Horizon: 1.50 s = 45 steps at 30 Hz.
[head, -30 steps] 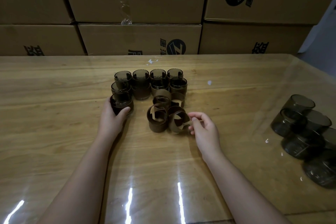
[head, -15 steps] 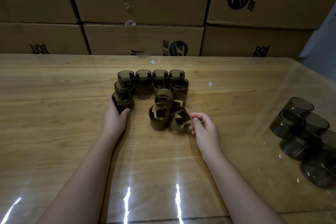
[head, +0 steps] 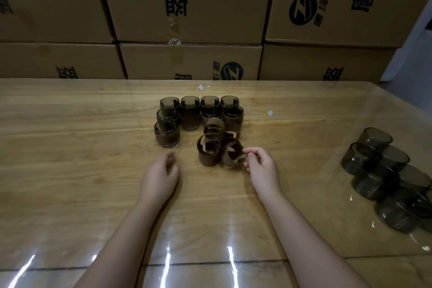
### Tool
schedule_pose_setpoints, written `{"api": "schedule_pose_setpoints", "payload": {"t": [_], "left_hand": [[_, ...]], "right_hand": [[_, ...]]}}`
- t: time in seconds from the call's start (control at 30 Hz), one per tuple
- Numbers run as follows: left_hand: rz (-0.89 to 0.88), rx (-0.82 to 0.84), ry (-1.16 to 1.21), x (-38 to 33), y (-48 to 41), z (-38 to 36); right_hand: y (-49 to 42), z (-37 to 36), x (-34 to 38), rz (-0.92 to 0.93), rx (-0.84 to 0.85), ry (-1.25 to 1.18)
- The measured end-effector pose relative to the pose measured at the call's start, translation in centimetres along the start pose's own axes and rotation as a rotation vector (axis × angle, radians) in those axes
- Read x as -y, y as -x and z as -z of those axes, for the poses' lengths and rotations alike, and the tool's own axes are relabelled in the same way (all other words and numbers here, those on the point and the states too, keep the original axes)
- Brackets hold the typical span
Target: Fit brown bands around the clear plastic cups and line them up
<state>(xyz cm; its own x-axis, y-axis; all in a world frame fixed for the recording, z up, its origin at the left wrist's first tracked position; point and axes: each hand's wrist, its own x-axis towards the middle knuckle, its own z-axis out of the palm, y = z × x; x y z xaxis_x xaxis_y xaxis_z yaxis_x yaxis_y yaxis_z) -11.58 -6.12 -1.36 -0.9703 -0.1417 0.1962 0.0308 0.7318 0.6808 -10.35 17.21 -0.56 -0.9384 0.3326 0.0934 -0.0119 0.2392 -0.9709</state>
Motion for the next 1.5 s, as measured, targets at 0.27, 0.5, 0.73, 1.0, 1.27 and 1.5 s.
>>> {"api": "schedule_pose_setpoints", "payload": {"t": [0.27, 0.5, 0.73, 1.0, 1.27, 1.5], "left_hand": [[-0.448, 0.156, -0.16, -0.8, 2.1, 0.2], [-0.388, 0.17, -0.111, -0.7, 2.0, 0.4], [-0.371, 0.166, -0.11, -1.0, 2.1, 0.6], [-0.347, 0.181, -0.085, -1.2, 2.0, 0.8], [-0.344, 0.195, -0.073, -1.3, 2.0, 0.9], [-0.346, 0.19, -0.066, -1.3, 2.0, 0.9]], "right_hand": [[0.0, 0.7, 0.2, -0.039, -0.061, -0.064], [-2.0, 6.7, -0.5, 0.12, -0.54, 0.445], [-3.8, 10.2, -2.4, -0.142, -0.551, 0.661], [-4.5, 12.1, -2.9, -0.135, -0.646, 0.665], [-4.4, 10.3, -2.7, -0.091, -0.508, 0.871], [-3.9, 10.7, -2.1, -0.133, -0.525, 0.908]]}}
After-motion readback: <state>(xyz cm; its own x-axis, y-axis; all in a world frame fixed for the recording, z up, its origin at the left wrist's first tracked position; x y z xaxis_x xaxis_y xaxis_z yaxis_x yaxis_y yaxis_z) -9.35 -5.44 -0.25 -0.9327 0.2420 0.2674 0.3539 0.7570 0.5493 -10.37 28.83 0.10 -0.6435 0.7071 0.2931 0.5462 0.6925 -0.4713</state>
